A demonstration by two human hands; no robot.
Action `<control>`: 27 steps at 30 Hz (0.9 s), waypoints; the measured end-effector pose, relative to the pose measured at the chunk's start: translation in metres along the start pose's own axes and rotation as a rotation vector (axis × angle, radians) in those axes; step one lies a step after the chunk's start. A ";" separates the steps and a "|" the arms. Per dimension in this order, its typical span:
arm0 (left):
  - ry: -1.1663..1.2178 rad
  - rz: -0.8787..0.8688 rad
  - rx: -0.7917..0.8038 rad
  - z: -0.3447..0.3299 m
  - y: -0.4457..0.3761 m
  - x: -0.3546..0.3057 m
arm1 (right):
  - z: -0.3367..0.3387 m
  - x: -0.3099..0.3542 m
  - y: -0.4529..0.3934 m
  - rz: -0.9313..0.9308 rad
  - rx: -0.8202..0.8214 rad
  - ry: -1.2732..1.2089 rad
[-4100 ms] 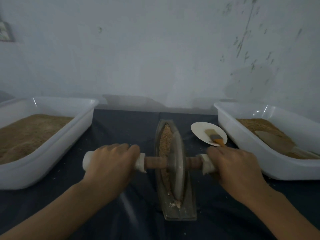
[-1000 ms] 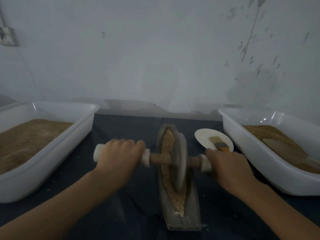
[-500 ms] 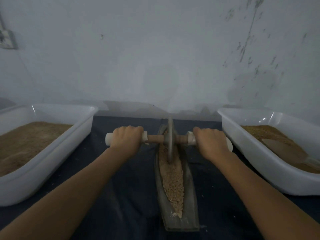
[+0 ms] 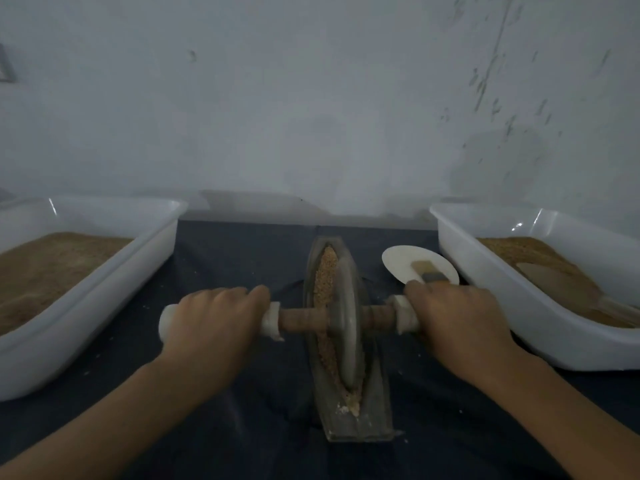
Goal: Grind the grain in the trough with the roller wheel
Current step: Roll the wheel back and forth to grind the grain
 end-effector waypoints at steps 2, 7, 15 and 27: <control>0.011 0.121 0.069 -0.013 -0.017 0.003 | -0.005 0.002 -0.022 -0.012 0.059 0.080; 0.088 0.220 0.068 -0.036 -0.073 0.012 | -0.034 -0.005 -0.088 -0.064 0.086 0.052; 0.012 0.188 0.220 -0.008 -0.108 0.013 | -0.048 -0.012 -0.097 -0.094 0.120 -0.039; -0.105 0.158 0.033 -0.012 -0.038 0.002 | -0.027 -0.007 -0.029 -0.014 0.072 0.004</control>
Point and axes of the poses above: each hand's wrist, its own y-axis away from the middle knuckle, its own z-axis out of the back of the hand, x = y × z, the point moved 1 cm from there along -y, towards the middle knuckle, and after that the axes turned 11 degrees about x, right-handed, at the moved point
